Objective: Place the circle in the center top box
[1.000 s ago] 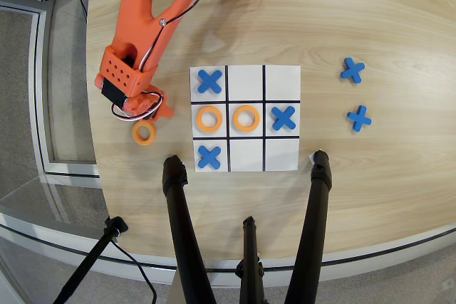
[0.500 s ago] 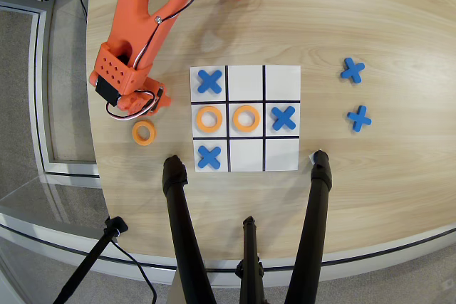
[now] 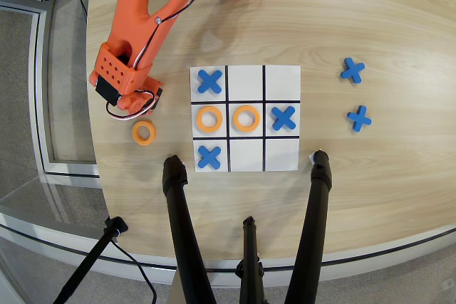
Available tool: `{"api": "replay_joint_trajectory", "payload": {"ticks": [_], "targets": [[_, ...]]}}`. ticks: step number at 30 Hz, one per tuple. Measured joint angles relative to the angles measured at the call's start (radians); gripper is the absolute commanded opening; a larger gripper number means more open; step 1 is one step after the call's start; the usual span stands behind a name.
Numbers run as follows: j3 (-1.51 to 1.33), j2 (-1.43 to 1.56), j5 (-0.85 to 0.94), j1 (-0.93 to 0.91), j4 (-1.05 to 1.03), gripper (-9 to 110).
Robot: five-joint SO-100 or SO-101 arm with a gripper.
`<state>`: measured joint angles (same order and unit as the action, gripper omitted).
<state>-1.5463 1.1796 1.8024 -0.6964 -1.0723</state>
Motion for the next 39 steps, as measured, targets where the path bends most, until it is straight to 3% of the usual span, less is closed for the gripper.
{"api": "replay_joint_trajectory", "payload": {"ticks": [10, 21, 30, 39], "targets": [[-0.110, 0.173, -0.003, 0.002, -0.075, 0], [-0.245, 0.520, -0.051, 0.141, -0.221, 0], [-0.301, 0.715, -0.275, 0.408, -0.222, 0], [-0.158, 0.647, -0.563, 0.690, -0.222, 0]]}}
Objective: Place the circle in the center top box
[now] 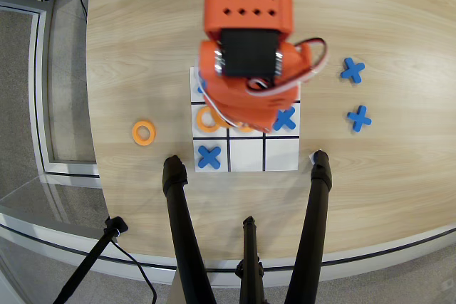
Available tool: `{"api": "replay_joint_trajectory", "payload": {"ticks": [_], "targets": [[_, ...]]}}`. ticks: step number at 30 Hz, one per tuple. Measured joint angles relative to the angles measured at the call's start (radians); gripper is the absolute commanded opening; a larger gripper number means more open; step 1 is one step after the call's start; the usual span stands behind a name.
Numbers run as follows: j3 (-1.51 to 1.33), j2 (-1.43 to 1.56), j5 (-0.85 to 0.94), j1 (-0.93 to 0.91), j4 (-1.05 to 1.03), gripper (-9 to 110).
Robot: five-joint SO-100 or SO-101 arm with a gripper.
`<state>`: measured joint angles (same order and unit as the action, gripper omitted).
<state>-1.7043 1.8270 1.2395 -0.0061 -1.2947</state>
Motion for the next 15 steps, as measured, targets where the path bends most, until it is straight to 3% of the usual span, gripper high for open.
{"api": "replay_joint_trajectory", "payload": {"ticks": [15], "targets": [[0.413, -0.538, -0.109, 0.074, 0.146, 0]]}}
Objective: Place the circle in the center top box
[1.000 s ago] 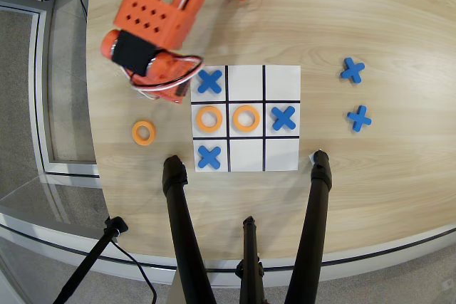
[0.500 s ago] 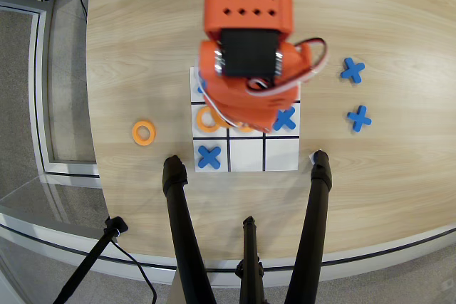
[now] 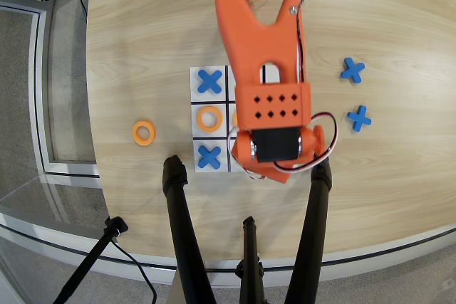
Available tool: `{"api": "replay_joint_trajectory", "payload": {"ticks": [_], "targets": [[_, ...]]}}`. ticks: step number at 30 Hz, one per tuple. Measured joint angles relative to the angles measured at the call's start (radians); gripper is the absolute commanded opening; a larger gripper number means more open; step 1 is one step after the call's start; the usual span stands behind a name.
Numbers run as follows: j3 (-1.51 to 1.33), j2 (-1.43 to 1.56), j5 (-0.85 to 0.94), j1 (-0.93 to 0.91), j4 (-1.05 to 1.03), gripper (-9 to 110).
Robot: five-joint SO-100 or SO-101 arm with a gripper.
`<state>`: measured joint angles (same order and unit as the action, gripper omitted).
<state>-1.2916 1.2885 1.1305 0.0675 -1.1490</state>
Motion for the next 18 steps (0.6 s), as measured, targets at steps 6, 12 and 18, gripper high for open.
{"api": "replay_joint_trajectory", "payload": {"ticks": [6, 12, 18], "targets": [[0.086, -0.158, -0.011, -0.009, 0.031, 0], [0.101, -0.245, -0.011, -0.009, 0.078, 0], [0.112, -0.298, -0.011, -0.017, 0.118, 0]]}}
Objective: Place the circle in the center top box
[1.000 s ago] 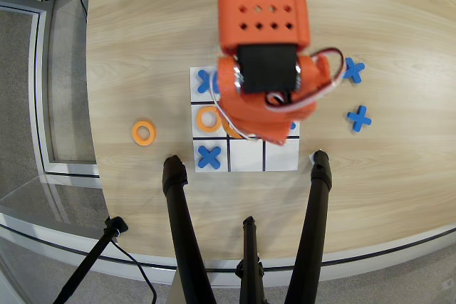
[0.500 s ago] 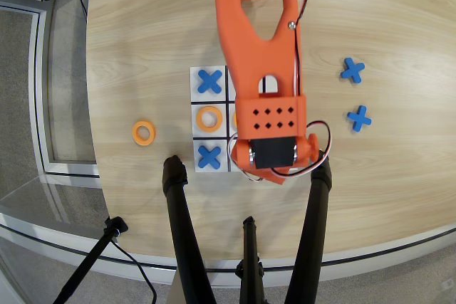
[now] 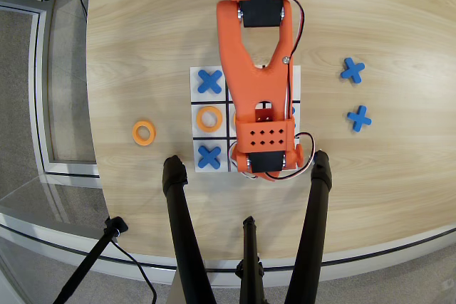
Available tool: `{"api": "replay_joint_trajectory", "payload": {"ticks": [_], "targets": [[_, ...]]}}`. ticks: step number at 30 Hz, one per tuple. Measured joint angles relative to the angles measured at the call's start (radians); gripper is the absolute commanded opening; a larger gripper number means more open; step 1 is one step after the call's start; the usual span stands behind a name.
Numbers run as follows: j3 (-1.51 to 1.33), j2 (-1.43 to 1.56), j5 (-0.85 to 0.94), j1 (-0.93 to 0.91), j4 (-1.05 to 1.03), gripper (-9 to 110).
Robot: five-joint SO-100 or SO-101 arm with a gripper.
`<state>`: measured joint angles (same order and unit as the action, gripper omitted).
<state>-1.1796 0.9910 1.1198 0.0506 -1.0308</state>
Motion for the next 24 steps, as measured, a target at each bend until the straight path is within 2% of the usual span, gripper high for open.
{"api": "replay_joint_trajectory", "payload": {"ticks": [17, 24], "targets": [[0.094, -0.091, -0.012, 0.002, 0.017, 0], [0.094, -0.094, -0.012, 0.000, 0.011, 6]]}}
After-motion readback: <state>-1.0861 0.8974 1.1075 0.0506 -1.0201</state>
